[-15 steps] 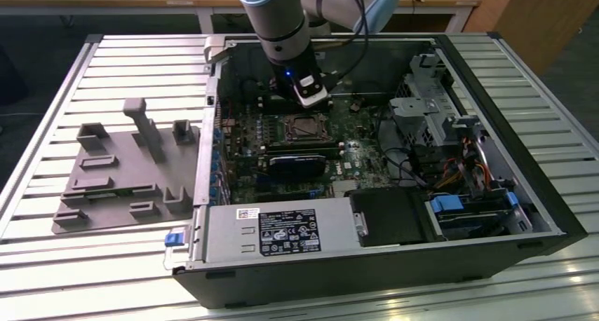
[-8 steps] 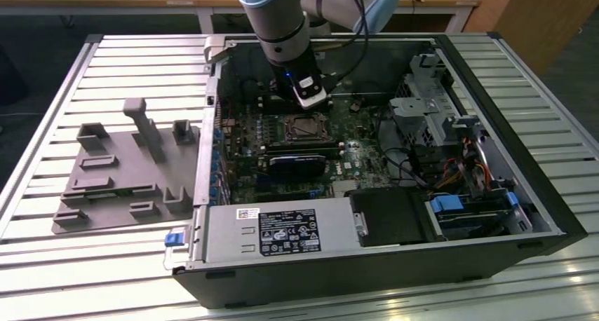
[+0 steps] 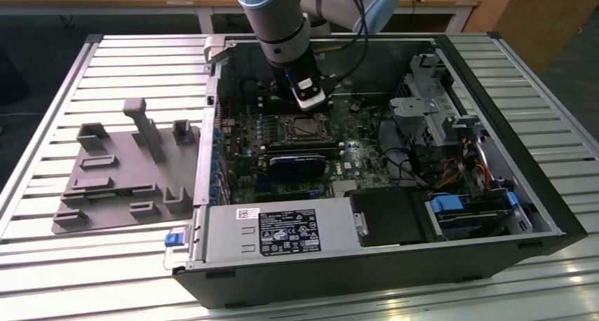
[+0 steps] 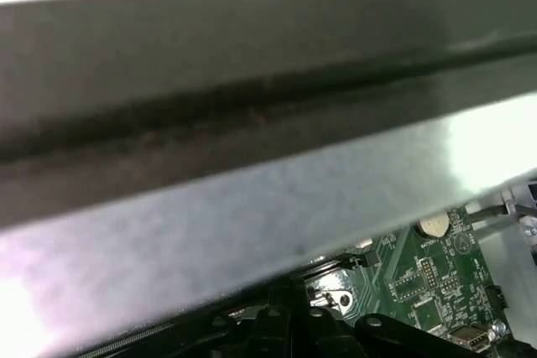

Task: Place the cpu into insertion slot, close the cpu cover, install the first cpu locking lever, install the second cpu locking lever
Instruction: 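Install the first cpu locking lever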

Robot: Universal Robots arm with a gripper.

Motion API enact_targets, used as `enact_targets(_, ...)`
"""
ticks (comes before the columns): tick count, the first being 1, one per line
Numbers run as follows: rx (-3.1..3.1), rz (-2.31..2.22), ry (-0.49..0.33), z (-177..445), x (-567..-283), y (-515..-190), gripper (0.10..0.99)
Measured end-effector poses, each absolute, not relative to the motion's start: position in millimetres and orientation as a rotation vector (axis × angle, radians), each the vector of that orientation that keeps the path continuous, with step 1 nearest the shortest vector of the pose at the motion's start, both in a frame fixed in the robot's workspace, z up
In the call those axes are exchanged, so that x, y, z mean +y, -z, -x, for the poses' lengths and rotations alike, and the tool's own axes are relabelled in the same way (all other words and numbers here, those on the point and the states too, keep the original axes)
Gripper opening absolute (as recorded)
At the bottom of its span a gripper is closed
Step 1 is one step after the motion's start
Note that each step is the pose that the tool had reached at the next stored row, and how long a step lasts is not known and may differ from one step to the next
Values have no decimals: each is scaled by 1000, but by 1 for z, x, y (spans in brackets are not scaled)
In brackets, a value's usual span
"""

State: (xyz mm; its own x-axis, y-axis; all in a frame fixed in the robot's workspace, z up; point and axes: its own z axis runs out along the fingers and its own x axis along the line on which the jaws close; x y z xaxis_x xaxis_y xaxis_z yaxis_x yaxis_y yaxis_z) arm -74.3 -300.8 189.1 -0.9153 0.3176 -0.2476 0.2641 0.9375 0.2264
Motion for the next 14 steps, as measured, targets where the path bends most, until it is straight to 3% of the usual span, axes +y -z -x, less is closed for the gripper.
enact_targets(14, 2811, -433, -284, 73, -301, -188, 102)
